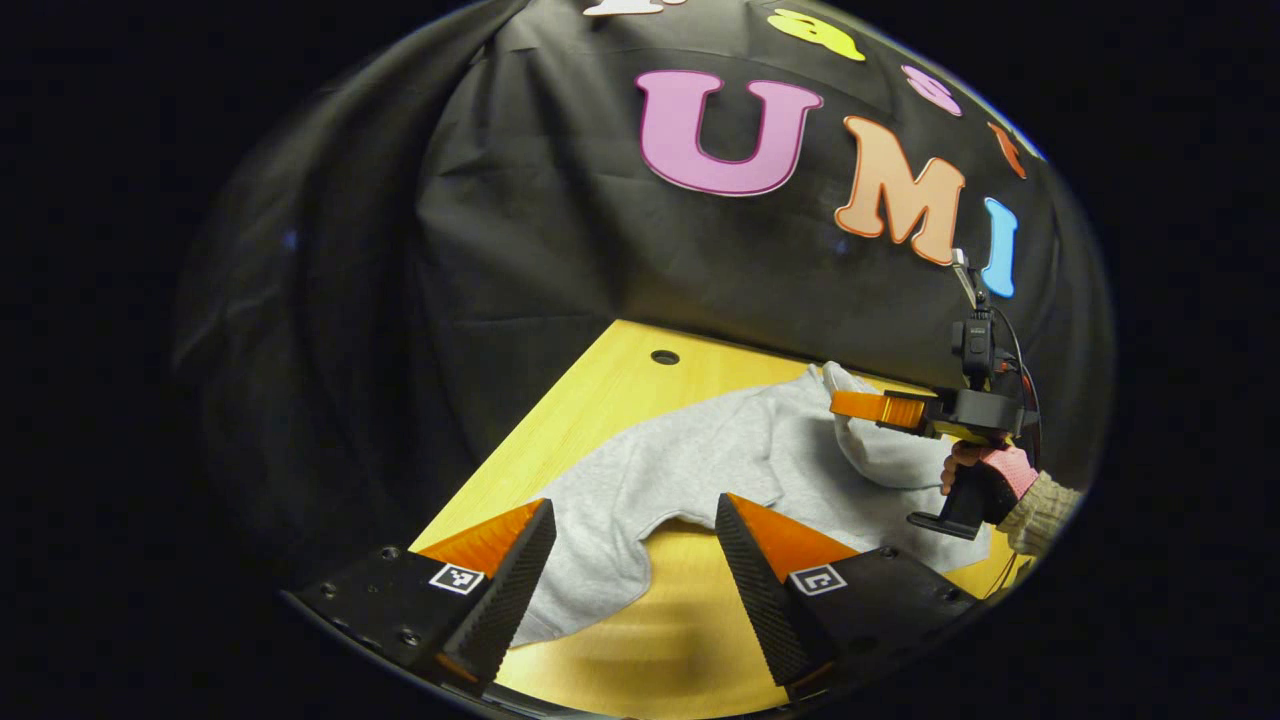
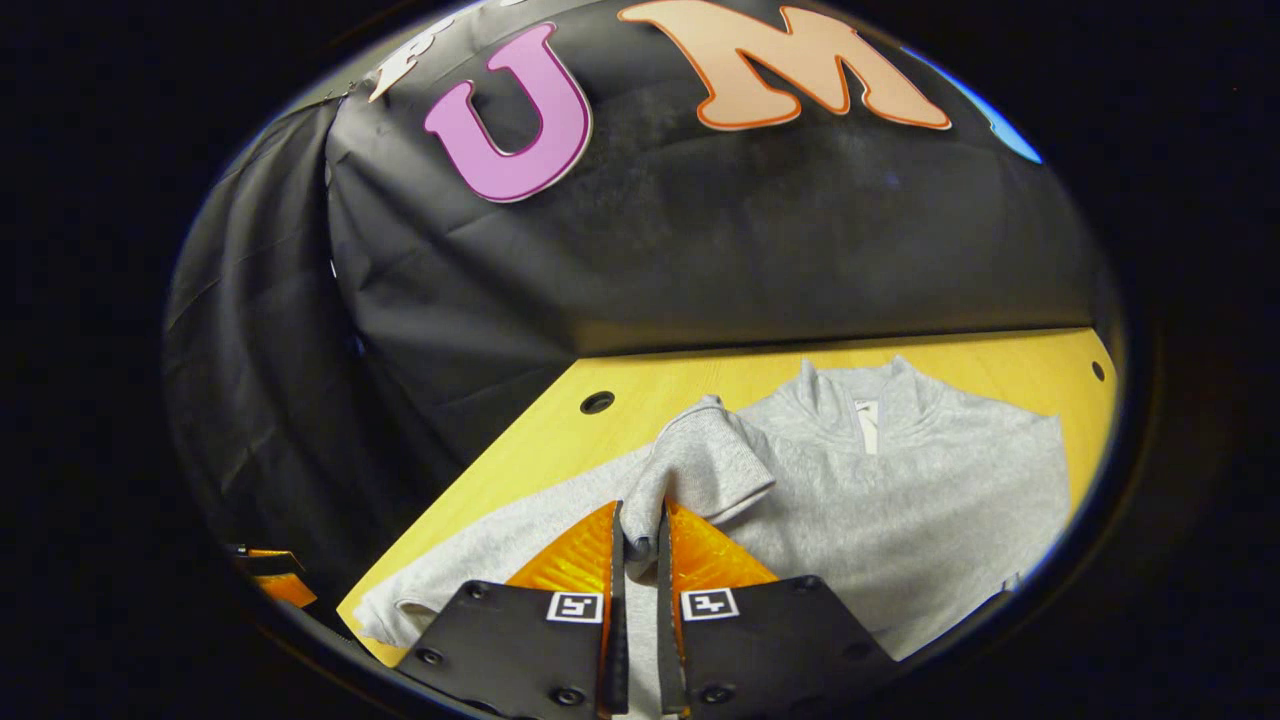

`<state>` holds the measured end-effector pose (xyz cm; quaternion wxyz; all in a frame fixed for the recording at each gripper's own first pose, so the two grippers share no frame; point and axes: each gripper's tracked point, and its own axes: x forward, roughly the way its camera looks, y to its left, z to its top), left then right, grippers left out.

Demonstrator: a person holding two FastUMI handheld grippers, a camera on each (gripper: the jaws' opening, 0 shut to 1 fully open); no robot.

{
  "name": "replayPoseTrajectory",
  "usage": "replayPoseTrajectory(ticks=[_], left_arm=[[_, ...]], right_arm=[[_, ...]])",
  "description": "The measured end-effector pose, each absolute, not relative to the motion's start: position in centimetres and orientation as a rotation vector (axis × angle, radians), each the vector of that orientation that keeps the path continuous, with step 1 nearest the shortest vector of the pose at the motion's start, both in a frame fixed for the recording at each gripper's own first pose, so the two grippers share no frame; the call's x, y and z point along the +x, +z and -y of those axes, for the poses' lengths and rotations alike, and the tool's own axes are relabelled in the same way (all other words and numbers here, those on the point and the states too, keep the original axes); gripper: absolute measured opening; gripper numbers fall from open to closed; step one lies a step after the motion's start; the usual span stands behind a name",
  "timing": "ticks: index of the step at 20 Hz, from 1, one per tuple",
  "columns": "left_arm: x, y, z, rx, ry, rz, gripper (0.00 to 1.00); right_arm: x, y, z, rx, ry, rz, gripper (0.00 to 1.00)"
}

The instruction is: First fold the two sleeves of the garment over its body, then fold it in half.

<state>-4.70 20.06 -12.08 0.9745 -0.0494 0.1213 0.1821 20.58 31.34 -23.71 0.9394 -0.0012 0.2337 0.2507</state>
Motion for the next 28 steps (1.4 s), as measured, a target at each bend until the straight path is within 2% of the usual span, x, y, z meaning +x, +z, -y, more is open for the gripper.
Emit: replayPoseTrajectory(ticks=[3,4,5,6,8,12,13,20,25,26,28], left_arm=[[-5.4,-13.3,-22.1,-0.119,0.413,-0.256,0.94],[-5.8,-13.8,-22.6,-0.132,0.428,-0.262,0.94],[-6.2,-14.3,-23.0,-0.144,0.442,-0.263,0.94],[-6.4,-15.1,-23.4,-0.156,0.454,-0.265,0.92],[-7.3,-16.6,-24.1,-0.165,0.483,-0.287,0.94],[-9.1,-19.6,-25.1,-0.191,0.538,-0.332,0.94],[-9.4,-20.2,-25.2,-0.202,0.55,-0.342,0.94],[-11.0,-24.0,-26.1,-0.199,0.596,-0.409,0.94],[-10.6,-25.7,-26.9,-0.231,0.622,-0.439,0.94],[-10.6,-26.0,-27.0,-0.239,0.626,-0.441,0.94],[-10.6,-26.7,-27.2,-0.254,0.641,-0.459,0.95]], right_arm=[[20.5,-25.7,-31.8,-0.007,0.522,-0.519,0.16],[20.5,-26.1,-32.0,-0.01,0.529,-0.524,0.22],[20.7,-26.6,-32.4,-0.01,0.538,-0.528,0.47],[20.4,-26.6,-32.7,-0.012,0.541,-0.531,0.64],[20.0,-27.1,-33.1,-0.011,0.548,-0.539,1.0],[19.0,-26.6,-33.5,-0.04,0.56,-0.533,0.95],[18.7,-26.3,-33.6,-0.046,0.566,-0.524,0.98],[16.4,-21.1,-32.1,-0.093,0.561,-0.422,0.98],[14.2,-16.7,-27.6,-0.12,0.51,-0.346,0.98],[14.0,-15.7,-26.4,-0.124,0.491,-0.329,0.95],[13.3,-14.0,-23.8,-0.129,0.449,-0.304,0.98]])
